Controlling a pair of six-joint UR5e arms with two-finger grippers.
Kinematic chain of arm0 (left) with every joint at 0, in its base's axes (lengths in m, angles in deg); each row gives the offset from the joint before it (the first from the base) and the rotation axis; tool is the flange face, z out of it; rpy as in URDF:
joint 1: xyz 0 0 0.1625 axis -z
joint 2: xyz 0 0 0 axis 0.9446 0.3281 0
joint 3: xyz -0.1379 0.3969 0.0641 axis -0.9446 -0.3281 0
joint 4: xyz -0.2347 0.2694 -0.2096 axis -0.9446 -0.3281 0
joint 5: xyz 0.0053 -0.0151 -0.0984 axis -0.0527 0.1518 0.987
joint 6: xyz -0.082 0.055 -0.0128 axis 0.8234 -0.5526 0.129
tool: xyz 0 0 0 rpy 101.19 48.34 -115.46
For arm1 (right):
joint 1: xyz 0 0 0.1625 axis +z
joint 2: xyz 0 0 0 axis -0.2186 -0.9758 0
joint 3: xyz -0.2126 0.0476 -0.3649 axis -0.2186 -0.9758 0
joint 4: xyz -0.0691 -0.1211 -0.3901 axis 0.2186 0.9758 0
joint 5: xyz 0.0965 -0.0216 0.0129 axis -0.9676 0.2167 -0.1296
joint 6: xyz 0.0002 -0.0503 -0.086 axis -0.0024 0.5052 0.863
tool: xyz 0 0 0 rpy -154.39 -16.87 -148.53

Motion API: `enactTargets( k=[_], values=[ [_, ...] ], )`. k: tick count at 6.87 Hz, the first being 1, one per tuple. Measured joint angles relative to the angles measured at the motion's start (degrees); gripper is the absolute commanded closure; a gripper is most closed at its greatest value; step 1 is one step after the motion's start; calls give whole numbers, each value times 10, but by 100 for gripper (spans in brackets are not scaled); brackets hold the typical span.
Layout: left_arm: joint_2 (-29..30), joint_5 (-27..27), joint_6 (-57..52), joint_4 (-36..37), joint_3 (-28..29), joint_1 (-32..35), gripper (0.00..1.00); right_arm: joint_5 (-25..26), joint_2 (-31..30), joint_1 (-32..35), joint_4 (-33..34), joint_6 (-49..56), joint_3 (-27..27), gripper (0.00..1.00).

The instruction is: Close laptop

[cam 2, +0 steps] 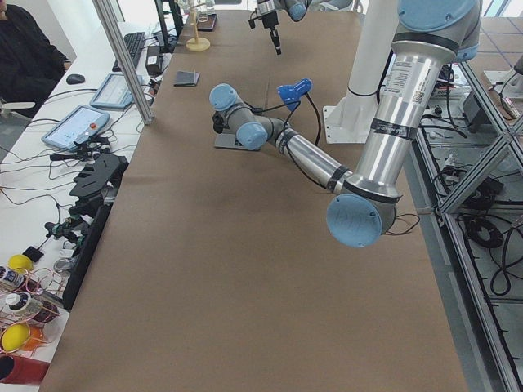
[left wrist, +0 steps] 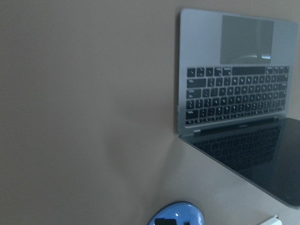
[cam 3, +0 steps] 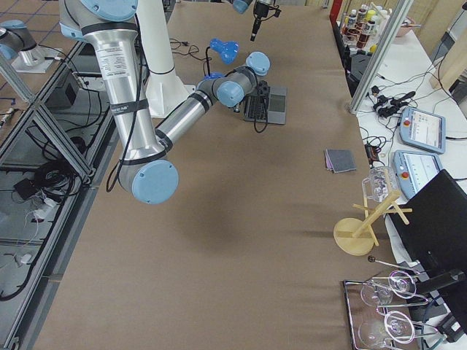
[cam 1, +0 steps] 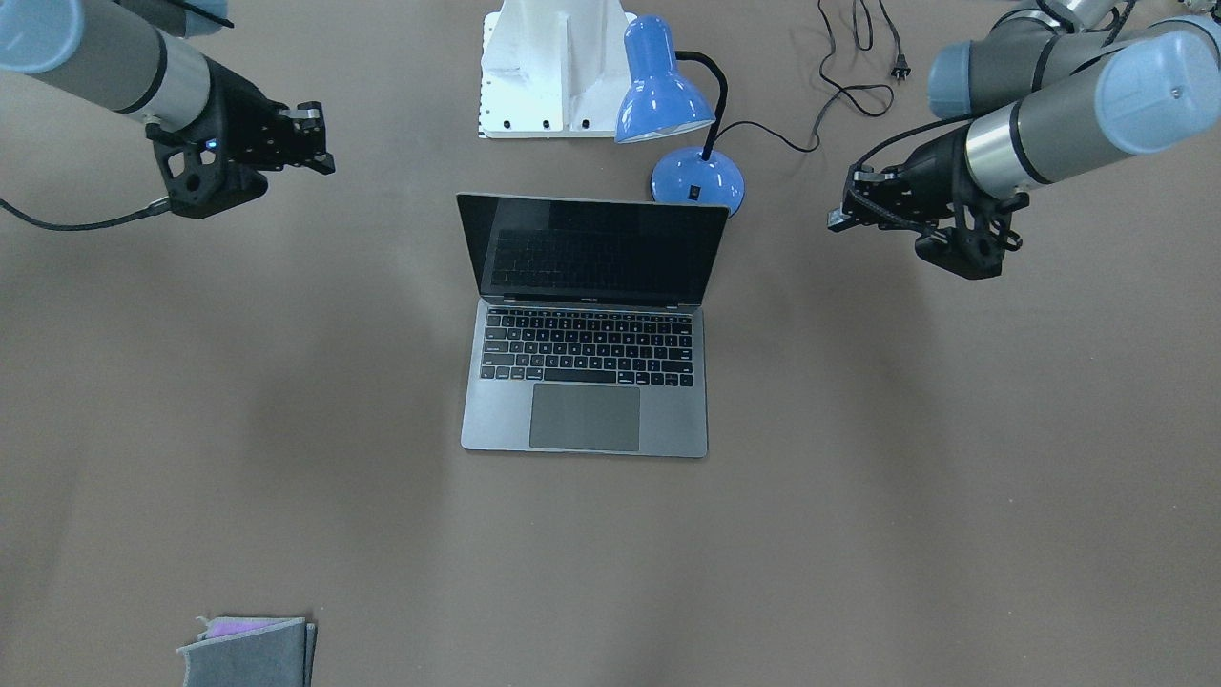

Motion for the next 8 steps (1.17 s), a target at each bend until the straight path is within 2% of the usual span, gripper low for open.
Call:
enactTargets(
  k=[4, 8],
  values=[
    [1, -12, 32, -9, -3, -41, 100, 70, 58, -99, -1, -91, -1, 100],
    [29, -16, 117, -49, -4, -77, 100, 110, 111, -126, -1, -107, -35, 100]
  ],
)
